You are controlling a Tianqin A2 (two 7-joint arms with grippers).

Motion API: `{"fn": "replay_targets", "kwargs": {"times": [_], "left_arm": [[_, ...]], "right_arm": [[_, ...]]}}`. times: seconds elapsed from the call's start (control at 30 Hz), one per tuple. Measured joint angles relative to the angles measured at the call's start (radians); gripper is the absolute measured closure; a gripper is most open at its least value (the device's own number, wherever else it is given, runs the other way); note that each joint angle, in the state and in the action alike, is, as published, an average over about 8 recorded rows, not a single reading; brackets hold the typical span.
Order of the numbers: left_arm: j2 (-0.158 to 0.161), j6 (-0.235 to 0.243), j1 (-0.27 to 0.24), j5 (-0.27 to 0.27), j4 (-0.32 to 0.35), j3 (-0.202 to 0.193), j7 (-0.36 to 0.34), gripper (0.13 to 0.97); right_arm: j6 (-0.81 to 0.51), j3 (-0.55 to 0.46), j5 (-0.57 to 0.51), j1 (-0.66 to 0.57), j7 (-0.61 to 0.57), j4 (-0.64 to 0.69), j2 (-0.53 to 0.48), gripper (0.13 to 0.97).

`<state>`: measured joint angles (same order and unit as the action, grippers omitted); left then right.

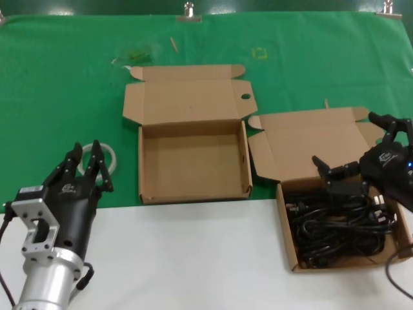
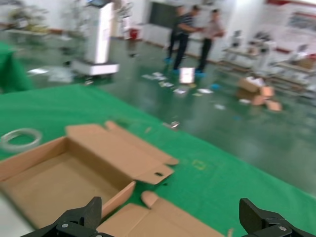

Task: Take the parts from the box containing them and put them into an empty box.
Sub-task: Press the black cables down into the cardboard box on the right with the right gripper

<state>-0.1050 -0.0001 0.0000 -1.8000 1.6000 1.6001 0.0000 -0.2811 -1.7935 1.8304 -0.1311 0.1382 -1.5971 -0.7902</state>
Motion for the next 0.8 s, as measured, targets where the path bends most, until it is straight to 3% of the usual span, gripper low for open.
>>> {"fn": "replay_targets", "kwargs": {"times": [0.37, 0.8], "left_arm": [[0.000, 0.000, 0.000, 0.000, 0.000, 0.000, 0.000, 0.902], [0.000, 0.000, 0.000, 0.000, 0.000, 0.000, 0.000, 0.941]], "right_arm": [[-0.417, -0.048, 0.005, -0.224, -0.084, 0.161, -0.118, 0.129], [-0.867, -0.199, -0.120, -0.570, -0.468, 0.494, -0.055, 0.129]]}}
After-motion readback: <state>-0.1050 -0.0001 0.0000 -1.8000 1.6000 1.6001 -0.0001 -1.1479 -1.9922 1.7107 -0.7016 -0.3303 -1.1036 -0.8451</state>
